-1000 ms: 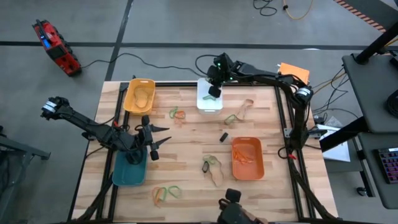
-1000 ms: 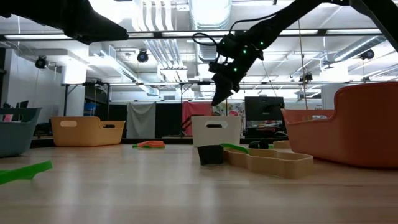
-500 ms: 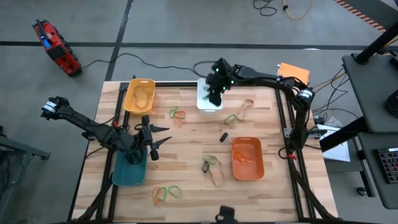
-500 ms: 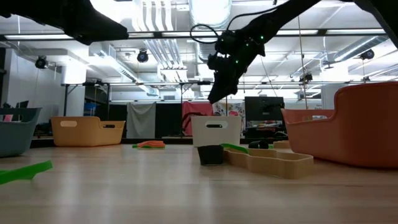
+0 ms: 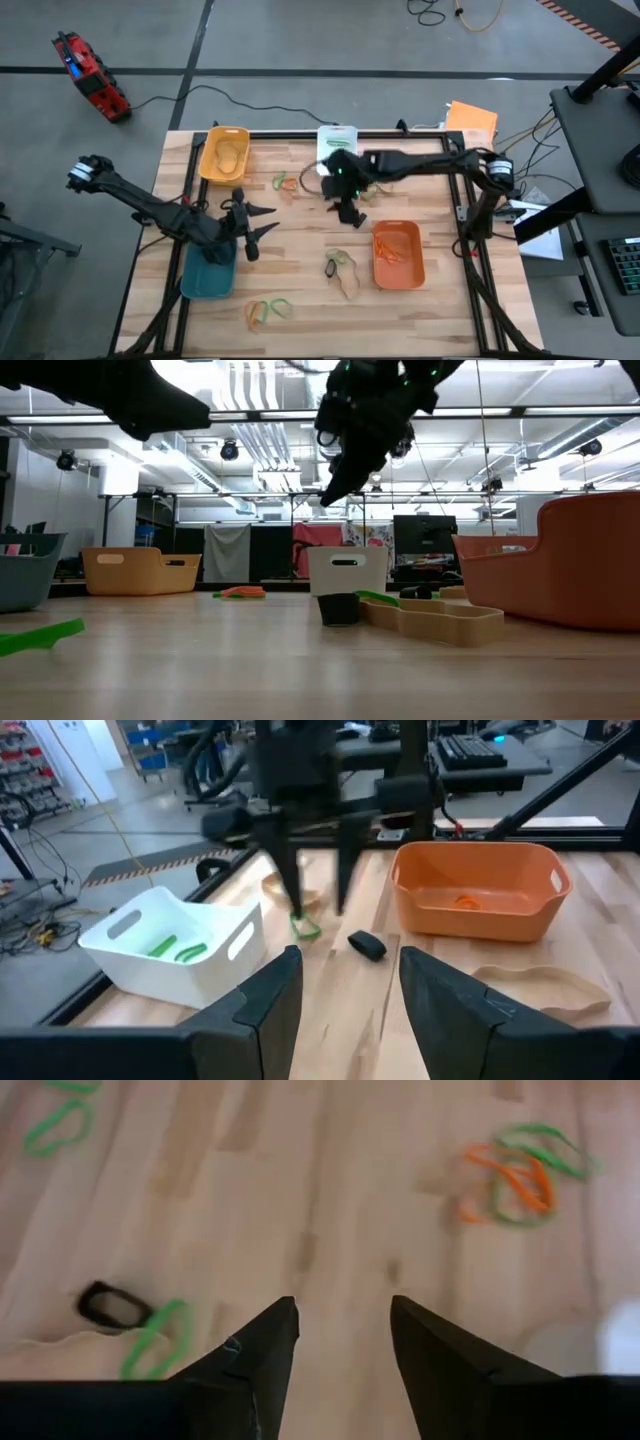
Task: Sort rubber bands into baskets
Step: Put the middle light brown rubber band into the yellow bin
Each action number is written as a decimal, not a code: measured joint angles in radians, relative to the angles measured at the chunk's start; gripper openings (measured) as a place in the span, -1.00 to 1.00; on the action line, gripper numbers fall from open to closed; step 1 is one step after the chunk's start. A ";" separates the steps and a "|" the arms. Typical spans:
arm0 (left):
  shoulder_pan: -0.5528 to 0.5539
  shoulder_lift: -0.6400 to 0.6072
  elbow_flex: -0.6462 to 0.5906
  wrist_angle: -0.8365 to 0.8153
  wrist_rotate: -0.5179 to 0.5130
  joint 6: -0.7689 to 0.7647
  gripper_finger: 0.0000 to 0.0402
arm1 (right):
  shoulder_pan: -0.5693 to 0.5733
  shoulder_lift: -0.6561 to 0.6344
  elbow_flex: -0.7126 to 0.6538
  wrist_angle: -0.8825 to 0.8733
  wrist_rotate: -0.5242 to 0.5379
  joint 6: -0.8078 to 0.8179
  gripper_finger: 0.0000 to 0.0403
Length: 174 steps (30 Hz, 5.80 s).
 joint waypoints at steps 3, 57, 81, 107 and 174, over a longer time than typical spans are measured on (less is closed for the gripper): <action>0.000 0.030 0.000 0.001 0.000 -0.030 -0.24 | 0.063 -0.024 -0.046 0.023 0.038 0.027 -0.25; 0.126 0.507 0.406 -0.648 0.663 -0.168 -0.24 | 0.291 -0.442 -0.702 0.616 0.430 0.359 -0.40; 0.123 0.801 0.504 -0.143 0.628 0.187 -0.24 | 0.504 -0.449 -0.435 0.092 0.430 0.517 -0.62; 0.159 1.156 0.799 -0.169 0.880 0.322 -0.24 | 0.632 -0.484 -0.504 0.061 0.486 0.821 -0.66; 0.371 0.101 0.555 -0.901 -0.112 0.119 -1.00 | 0.631 -0.490 -0.531 0.105 0.826 0.778 -0.66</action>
